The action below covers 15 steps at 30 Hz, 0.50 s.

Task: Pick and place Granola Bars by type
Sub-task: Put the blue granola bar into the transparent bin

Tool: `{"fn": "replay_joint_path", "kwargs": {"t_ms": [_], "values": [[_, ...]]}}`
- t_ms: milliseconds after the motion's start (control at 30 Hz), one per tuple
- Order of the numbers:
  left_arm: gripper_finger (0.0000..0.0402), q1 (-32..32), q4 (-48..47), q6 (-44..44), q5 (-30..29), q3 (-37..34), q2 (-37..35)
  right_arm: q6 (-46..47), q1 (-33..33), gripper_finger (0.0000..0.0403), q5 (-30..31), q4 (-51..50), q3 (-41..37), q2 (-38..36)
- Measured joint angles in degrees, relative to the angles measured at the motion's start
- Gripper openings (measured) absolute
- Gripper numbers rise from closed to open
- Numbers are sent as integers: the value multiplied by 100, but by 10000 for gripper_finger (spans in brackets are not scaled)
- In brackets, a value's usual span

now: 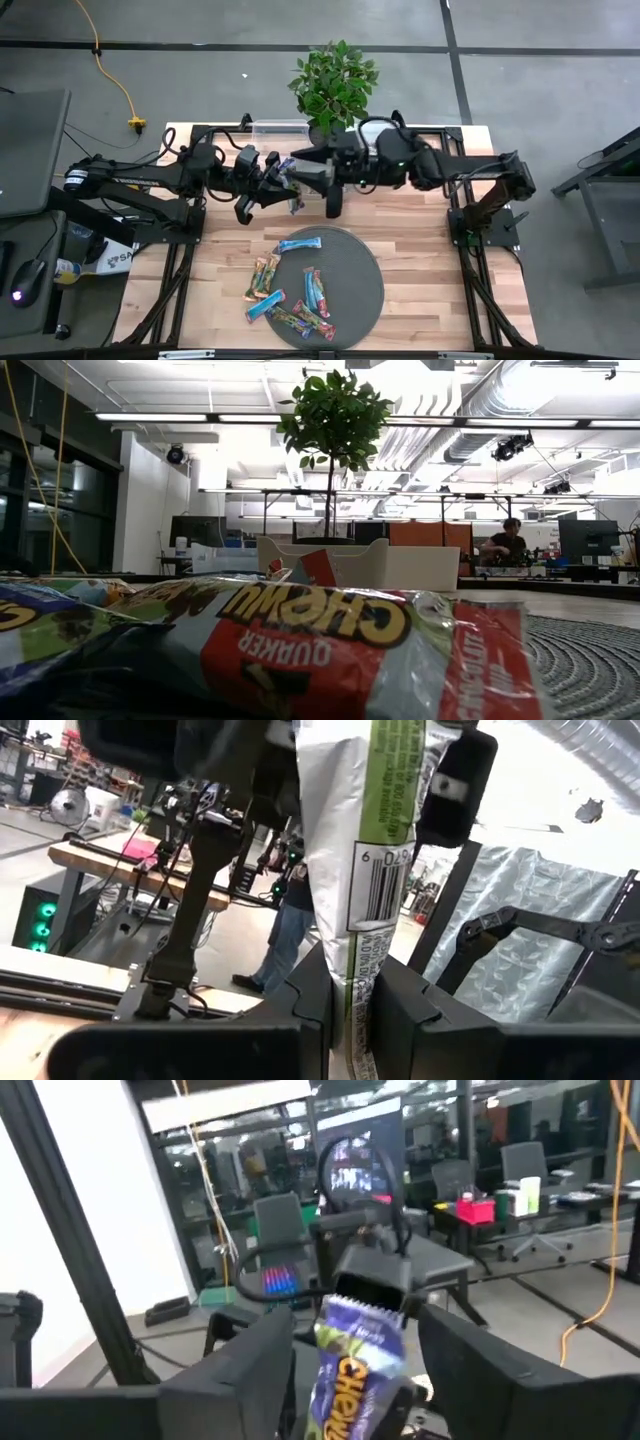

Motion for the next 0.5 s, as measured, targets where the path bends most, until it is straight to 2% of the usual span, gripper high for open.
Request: {"fn": "replay_joint_path", "kwargs": {"t_ms": [200,300,500], "values": [[39,2,-266,217,-36,-11,-253,-105,125,210,539,-924,0,-499],[39,2,-502,453,-210,-4,-544,-6,248,209,548,-1473,-90,-844],[39,4,-1462,665,-753,-2,-1297,65,700,184,657,-1595,-977,-1766]]}}
